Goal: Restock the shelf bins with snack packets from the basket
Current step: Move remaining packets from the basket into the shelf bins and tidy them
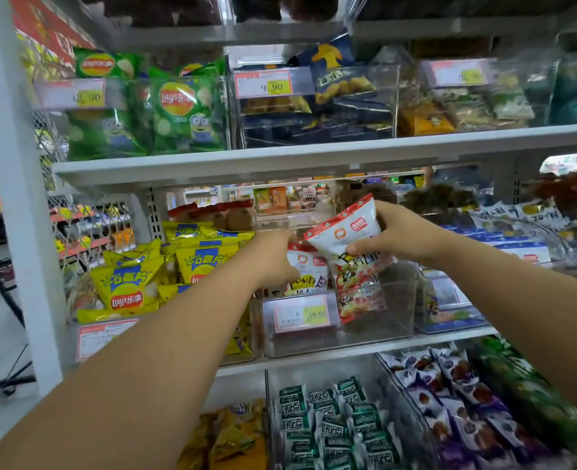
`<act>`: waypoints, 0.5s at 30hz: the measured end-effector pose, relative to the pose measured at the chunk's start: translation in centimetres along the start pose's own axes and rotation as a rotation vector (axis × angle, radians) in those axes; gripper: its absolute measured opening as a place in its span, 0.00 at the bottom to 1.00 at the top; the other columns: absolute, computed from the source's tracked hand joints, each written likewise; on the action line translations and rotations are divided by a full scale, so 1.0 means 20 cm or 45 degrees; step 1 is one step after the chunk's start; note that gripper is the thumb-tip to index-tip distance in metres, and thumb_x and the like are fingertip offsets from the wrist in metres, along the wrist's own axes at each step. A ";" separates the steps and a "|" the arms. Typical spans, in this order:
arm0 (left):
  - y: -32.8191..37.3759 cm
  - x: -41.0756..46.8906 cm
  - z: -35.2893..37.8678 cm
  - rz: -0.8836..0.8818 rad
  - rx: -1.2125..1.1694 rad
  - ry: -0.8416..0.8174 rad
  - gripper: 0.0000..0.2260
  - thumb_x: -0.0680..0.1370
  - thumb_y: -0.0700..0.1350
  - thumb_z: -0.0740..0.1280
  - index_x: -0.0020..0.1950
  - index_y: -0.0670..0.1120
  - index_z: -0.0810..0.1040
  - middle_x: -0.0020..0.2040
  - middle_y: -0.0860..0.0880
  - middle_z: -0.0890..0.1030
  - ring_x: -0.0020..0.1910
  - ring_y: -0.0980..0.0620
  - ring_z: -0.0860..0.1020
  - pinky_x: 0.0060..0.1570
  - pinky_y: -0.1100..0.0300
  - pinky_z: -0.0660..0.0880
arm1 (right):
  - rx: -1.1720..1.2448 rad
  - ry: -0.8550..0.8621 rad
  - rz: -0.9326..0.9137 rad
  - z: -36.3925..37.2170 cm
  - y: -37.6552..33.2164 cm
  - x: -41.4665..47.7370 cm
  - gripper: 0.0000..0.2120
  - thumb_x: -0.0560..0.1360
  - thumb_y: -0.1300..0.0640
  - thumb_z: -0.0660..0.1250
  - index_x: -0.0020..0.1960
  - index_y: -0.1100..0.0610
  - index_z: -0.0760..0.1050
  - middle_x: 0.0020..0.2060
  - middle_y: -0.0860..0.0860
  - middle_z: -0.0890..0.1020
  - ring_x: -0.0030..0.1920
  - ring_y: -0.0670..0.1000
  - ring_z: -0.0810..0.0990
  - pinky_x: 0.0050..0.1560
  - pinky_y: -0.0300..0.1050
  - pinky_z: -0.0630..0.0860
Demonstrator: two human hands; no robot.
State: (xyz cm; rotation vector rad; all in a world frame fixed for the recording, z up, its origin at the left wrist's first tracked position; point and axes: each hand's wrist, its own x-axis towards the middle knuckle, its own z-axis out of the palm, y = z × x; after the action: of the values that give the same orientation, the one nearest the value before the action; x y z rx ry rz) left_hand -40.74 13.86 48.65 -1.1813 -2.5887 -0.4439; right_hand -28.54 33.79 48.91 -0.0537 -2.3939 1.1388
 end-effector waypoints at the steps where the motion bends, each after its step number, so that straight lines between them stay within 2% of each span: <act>1: 0.00 0.00 0.02 0.012 0.098 -0.036 0.26 0.72 0.49 0.73 0.67 0.47 0.71 0.62 0.44 0.78 0.59 0.44 0.77 0.51 0.56 0.75 | -0.012 -0.021 0.000 0.02 0.00 0.00 0.21 0.68 0.61 0.78 0.56 0.50 0.74 0.48 0.47 0.85 0.46 0.47 0.85 0.42 0.43 0.83; 4: 0.01 0.01 0.06 0.096 0.508 -0.053 0.22 0.72 0.54 0.72 0.61 0.47 0.74 0.59 0.44 0.79 0.57 0.43 0.78 0.50 0.54 0.76 | -0.044 -0.087 0.001 0.04 0.00 0.02 0.19 0.69 0.62 0.77 0.53 0.49 0.73 0.48 0.46 0.83 0.44 0.42 0.84 0.39 0.34 0.79; 7: 0.00 0.02 0.06 0.197 0.842 -0.011 0.19 0.73 0.57 0.70 0.60 0.50 0.74 0.59 0.47 0.80 0.59 0.44 0.77 0.56 0.51 0.69 | -0.116 -0.104 0.018 0.04 0.00 0.04 0.17 0.69 0.59 0.77 0.54 0.51 0.75 0.47 0.47 0.84 0.43 0.43 0.84 0.41 0.36 0.80; 11: -0.06 0.03 0.04 0.135 0.899 -0.172 0.17 0.75 0.60 0.68 0.55 0.49 0.76 0.55 0.47 0.80 0.58 0.45 0.77 0.65 0.44 0.63 | -0.209 -0.149 0.099 0.02 0.00 0.07 0.17 0.69 0.53 0.77 0.55 0.54 0.78 0.47 0.48 0.85 0.47 0.47 0.85 0.50 0.43 0.81; 15: -0.08 0.05 0.08 0.154 0.953 -0.140 0.19 0.75 0.64 0.65 0.52 0.50 0.78 0.54 0.48 0.81 0.58 0.45 0.77 0.71 0.39 0.56 | -0.322 -0.243 0.171 0.02 0.02 0.08 0.15 0.71 0.53 0.76 0.56 0.55 0.79 0.49 0.50 0.85 0.50 0.50 0.84 0.52 0.43 0.79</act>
State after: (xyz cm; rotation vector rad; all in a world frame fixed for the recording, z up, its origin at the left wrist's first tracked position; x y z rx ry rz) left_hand -42.78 14.17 47.36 -1.0732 -2.3800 0.5859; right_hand -30.24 34.19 49.05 -0.2010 -2.7292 0.9280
